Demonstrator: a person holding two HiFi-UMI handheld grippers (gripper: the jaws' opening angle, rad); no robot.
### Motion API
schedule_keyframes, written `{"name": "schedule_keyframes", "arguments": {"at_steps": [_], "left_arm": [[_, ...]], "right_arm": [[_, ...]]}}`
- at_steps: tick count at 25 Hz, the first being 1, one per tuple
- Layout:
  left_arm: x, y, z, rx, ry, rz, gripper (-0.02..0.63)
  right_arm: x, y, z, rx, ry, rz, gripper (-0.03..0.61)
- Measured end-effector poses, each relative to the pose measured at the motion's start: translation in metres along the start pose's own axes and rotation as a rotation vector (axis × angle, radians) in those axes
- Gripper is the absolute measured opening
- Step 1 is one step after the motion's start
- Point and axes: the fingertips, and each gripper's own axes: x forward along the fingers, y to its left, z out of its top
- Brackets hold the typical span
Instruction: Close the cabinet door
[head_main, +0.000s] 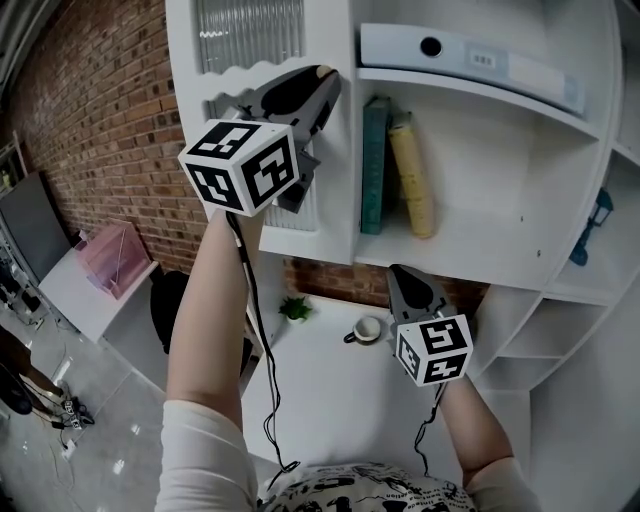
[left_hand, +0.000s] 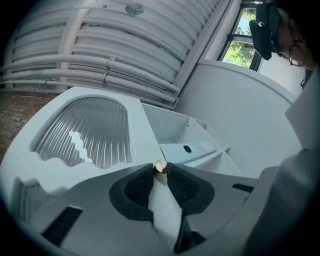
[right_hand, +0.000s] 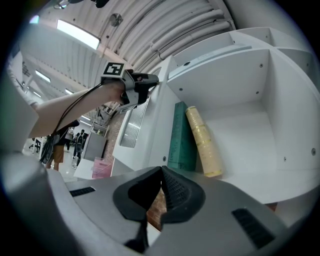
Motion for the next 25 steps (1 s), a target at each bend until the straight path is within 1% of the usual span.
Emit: {"name": "schedule_keyframes", "arguments": {"at_steps": [7, 14, 18, 20, 25], "left_arm": [[0.000, 0.000, 0.000, 0.007, -0.012, 0.017, 0.097], [-0.004, -0.002, 0.003, -0.021, -0.027, 0.035, 0.097], [-0.016, -0.010, 0.005, -0.027, -0.022, -0.003, 0.119], [-0.024, -0.013, 0.006, -0.029, -0.008, -0.027, 0.151], [-0.057, -0.023, 0.010, -0.033, -0.029, -0.078, 0.155]], "right_arm": [[0.002, -0.003, 0.000, -0.011, 0.006, 0.007, 0.015], [-0.008, 0.008, 0.010, -0.024, -0.009, -0.013, 0.015], [-0.017, 0.019, 0.014, -0.029, -0.007, -0.045, 0.015], [-0.022, 0.024, 0.018, -0.033, -0.009, -0.066, 0.015], [-0.035, 0.035, 0.025, -0.033, -0.011, -0.128, 0.015]]}}
